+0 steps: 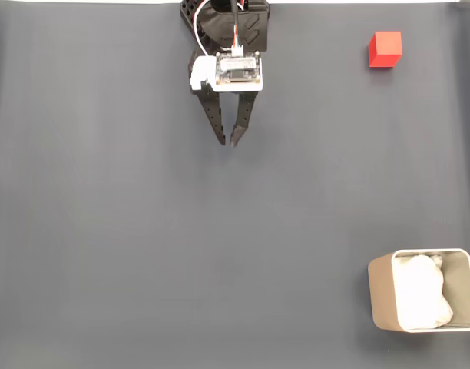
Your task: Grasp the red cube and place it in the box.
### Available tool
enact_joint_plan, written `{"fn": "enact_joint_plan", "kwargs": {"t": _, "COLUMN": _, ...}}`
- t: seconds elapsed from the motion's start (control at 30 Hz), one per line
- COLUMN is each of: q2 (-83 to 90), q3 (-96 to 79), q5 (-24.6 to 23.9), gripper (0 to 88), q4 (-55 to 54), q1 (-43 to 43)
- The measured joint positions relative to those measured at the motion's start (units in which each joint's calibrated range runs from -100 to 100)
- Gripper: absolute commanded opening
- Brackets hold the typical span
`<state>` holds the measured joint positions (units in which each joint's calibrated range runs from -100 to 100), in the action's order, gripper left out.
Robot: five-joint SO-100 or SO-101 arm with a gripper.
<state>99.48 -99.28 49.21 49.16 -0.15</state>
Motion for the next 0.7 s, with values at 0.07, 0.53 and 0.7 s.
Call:
{"fn": "enact_joint_plan", "kwargs": {"t": 0.07, "q2": -0.17, "q3": 0.00, "q5": 0.05, "gripper": 0.9, "q4": -2.31, "q1": 0.00}}
{"fn": "enact_joint_plan", "kwargs": {"t": 0.53, "q2": -14.59, "q3": 13.20, "q5": 0.15, "gripper": 1.0, "q4": -10.26, "q1": -0.15}}
{"fn": "enact_joint_plan", "kwargs": {"t": 0.7, "q2": -20.67, "q3": 19.80, "q5": -0.05, "gripper": 0.9, "q4": -10.98, "q1": -0.15}}
